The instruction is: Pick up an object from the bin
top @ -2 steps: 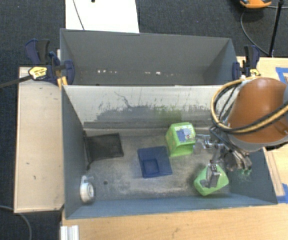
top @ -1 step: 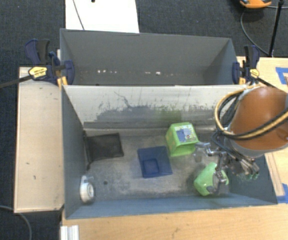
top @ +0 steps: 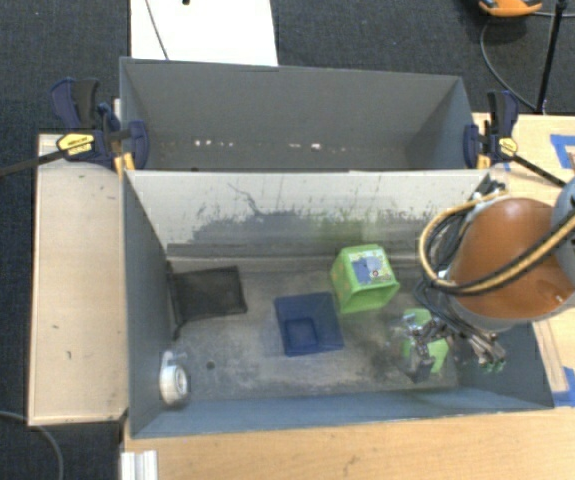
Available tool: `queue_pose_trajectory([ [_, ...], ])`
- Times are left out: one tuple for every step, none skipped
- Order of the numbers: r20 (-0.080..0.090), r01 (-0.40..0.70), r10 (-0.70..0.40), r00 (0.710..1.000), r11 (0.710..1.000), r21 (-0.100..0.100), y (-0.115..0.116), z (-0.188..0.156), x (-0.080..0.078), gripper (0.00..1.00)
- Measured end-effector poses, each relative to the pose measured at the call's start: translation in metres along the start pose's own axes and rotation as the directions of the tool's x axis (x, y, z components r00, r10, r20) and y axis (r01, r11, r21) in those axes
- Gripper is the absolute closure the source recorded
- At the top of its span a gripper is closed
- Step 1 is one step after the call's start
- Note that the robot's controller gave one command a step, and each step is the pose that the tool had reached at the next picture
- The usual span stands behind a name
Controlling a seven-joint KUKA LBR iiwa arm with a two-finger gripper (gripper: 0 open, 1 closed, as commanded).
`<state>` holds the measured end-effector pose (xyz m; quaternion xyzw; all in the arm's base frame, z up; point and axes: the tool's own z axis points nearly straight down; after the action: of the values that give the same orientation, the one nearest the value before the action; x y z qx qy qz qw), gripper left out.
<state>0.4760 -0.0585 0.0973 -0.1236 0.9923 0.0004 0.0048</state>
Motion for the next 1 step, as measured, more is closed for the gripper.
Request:
queue_pose_trajectory([
  [0.000, 0.001, -0.001, 1.000, 1.000, 0.000, 0.0000, 0.0000, 0.0000, 0.00],
])
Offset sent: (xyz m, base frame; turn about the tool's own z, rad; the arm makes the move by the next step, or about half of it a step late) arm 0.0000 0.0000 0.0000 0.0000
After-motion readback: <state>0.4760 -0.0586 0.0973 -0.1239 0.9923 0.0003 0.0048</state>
